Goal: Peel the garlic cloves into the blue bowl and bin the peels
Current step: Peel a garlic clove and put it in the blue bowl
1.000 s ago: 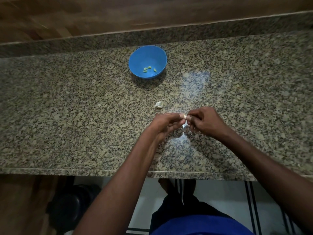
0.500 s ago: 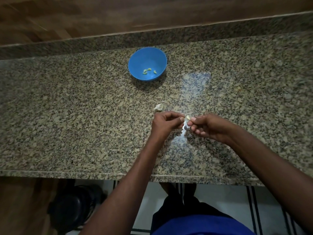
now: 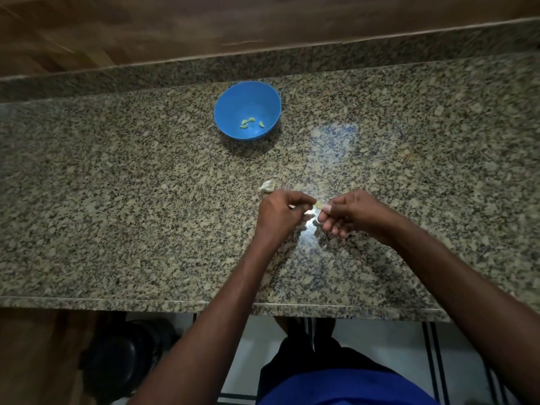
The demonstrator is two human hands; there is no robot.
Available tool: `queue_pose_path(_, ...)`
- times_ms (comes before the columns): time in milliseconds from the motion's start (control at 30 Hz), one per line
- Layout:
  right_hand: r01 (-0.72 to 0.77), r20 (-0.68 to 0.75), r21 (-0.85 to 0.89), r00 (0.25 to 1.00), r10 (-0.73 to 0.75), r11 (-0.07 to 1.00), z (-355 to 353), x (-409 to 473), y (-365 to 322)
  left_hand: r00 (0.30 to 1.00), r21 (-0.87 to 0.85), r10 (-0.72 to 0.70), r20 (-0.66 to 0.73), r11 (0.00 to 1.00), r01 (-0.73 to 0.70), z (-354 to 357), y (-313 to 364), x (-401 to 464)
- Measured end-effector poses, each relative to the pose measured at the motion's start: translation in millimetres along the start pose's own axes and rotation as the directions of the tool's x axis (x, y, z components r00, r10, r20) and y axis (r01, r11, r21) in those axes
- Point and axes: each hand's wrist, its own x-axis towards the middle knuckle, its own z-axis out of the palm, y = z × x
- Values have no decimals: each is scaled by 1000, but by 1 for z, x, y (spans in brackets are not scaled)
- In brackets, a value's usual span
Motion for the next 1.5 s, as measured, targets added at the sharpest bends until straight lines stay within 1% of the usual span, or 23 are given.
queue_pose_path(100, 6, 4, -4, 1000, -6, 1000, -1, -1, -2, 992, -152, -52, 115, 986, 69, -1, 5, 4)
queue_pose_path(233, 12, 37, -5, 999, -12, 1000, -2, -3, -5, 991, -237, -48, 128, 968, 78, -3, 9, 3)
queue_pose_path(300, 9, 40, 46, 999, -11, 999, -2, -3, -6, 985, -328, -81, 154, 936, 128, -2, 9, 3)
queue_pose_path(400, -50, 67, 236, 997, 35, 970, -3, -2, -6, 980, -467, -80, 182, 870, 158, -2, 9, 4)
queue_pose_path(533, -154, 193, 598, 980, 45, 786, -1, -3, -2, 982, -579, -77, 172, 799, 164, 2, 14, 2)
queue_pose_path(633, -194, 261, 699, 965, 7, 688, 1, -5, 0, 980, -639, -92, 177, 746, 186, 4, 15, 0)
queue_pose_path(667, -194, 263, 693, 965, 8, 694, 1, -5, 0, 980, -641, -92, 175, 745, 184, 4, 14, -1)
queue_pose_path(700, -181, 241, 653, 970, 25, 736, 1, -5, 1, 983, -621, -91, 162, 764, 173, 3, 13, -1)
queue_pose_path(733, -145, 183, 558, 982, 49, 817, 1, -5, 1, 986, -578, -89, 144, 801, 157, 2, 12, -2)
queue_pose_path(800, -27, -6, 196, 1000, 29, 980, 2, -9, -3, 990, -461, -93, 110, 877, 134, 2, 11, -4)
queue_pose_path(833, 37, -83, -6, 996, -37, 999, 4, -12, -7, 990, -408, -107, 90, 903, 135, 3, 11, -5)
queue_pose_path(900, 133, -203, -350, 956, -214, 927, 12, -16, -14, 989, -345, -142, 40, 927, 147, 7, 16, -7)
queue_pose_path(967, 124, -282, -644, 879, -384, 755, 21, -16, -16, 983, -337, -182, -8, 926, 168, 12, 21, -7)
queue_pose_path(1033, 88, -312, -768, 813, -492, 634, 33, -17, -16, 973, -377, -229, -28, 904, 202, 15, 25, -7)
queue_pose_path(1067, 101, -335, -747, 796, -504, 657, 35, -17, -15, 967, -423, -254, -24, 879, 221, 15, 25, -7)
queue_pose_path(1100, 136, -390, -616, 803, -450, 776, 33, -15, -12, 961, -484, -276, -4, 842, 239, 14, 24, -6)
queue_pose_path(1133, 181, -424, -378, 838, -344, 908, 30, -15, -10, 960, -537, -279, 16, 808, 244, 13, 23, -6)
queue_pose_path(1167, 185, -425, -132, 877, -224, 974, 27, -16, -9, 964, -570, -265, 26, 788, 232, 11, 20, -6)
queue_pose_path(1200, 159, -395, 50, 910, -127, 986, 25, -19, -9, 970, -583, -240, 31, 785, 213, 8, 17, -6)
queue_pose_path(1233, 122, -364, 103, 928, -77, 987, 22, -20, -7, 976, -584, -215, 37, 788, 196, 6, 15, -6)
queue_pose_path(1267, 95, -341, 82, 938, -62, 992, 20, -20, -4, 981, -579, -191, 43, 795, 180, 4, 13, -7)
queue_pose_path(1400, 52, -327, -194, 938, -115, 980, 20, -21, 2, 991, -542, -121, 59, 830, 133, 3, 11, -10)
queue_pose_path(1500, 64, -289, -215, 949, -126, 975, 20, -22, 1, 995, -508, -86, 54, 855, 102, 3, 12, -12)
